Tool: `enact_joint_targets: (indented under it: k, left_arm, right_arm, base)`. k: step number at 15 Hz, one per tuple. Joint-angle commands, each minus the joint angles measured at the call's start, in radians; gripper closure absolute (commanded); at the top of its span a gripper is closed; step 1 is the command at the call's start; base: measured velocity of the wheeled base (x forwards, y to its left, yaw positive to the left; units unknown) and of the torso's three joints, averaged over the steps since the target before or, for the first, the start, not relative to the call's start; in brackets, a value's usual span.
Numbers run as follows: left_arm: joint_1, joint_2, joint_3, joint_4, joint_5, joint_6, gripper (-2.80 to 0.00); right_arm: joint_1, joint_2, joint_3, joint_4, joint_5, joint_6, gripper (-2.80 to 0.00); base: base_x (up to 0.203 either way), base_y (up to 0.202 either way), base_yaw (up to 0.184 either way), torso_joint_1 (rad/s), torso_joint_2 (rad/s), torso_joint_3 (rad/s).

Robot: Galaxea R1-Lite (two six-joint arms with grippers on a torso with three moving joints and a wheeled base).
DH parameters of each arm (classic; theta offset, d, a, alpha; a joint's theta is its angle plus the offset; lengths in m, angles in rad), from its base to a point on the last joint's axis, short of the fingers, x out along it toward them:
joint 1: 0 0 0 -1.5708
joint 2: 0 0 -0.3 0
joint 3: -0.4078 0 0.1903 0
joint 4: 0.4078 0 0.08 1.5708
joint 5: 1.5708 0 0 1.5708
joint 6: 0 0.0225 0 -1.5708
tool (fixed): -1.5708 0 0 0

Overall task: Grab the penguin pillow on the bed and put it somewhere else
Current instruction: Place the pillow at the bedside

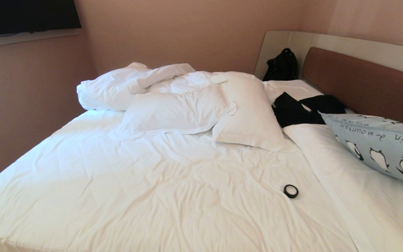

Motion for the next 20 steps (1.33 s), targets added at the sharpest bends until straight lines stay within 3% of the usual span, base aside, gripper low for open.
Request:
enact_joint_targets:
  k: [1,5,8,12,14,15,17,18,20]
  left_arm:
    - [0.0,0.0,0.002,0.0,0.0,-0.001,0.0]
    - [0.001,0.0,0.002,0.0,0.0,0.0,0.0]
    - [0.0,0.0,0.002,0.0,0.0,-0.001,0.0]
    - [0.0,0.0,0.002,0.0,0.0,0.0,0.0]
    - [0.0,0.0,0.002,0.0,0.0,-0.001,0.0]
    - [0.0,0.0,0.002,0.0,0.0,0.0,0.0]
    - [0.0,0.0,0.002,0.0,0.0,0.0,0.0]
    - [0.0,0.0,0.002,0.0,0.0,0.0,0.0]
    - [0.0,0.0,0.002,0.0,0.0,-0.001,0.0]
  right_arm:
    - [-0.003,-0.019,0.003,0.004,0.002,0.058,0.0]
    - [0.006,-0.043,0.072,-0.005,0.008,0.009,0.0]
    - [0.004,-0.067,0.118,-0.004,0.076,-0.04,0.0]
    - [0.001,-0.1,0.276,-0.034,0.189,-0.283,0.0]
    - [-0.002,-0.095,0.356,-0.07,0.228,-0.474,0.0]
    - [-0.003,-0.089,0.389,-0.097,0.238,-0.528,0.0]
    - [-0.004,-0.085,0.415,-0.154,0.247,-0.54,0.0]
    - [-0.007,-0.091,0.416,-0.154,0.262,-0.54,-2.8]
    - [-0.012,-0.137,0.457,-0.156,0.311,-0.543,-2.8]
  base:
    - [0.0,0.0,0.0,0.0,0.0,0.0]
    - [0.0,0.0,0.0,0.0,0.0,0.0]
    - [0.0,0.0,0.0,0.0,0.0,0.0]
    - [0.0,0.0,0.0,0.0,0.0,0.0]
    - [0.0,0.0,0.0,0.0,0.0,0.0]
    - [0.0,0.0,0.0,0.0,0.0,0.0]
    - [0.0,0.0,0.0,0.0,0.0,0.0]
    - [0.0,0.0,0.0,0.0,0.0,0.0]
    - [0.0,0.0,0.0,0.0,0.0,0.0]
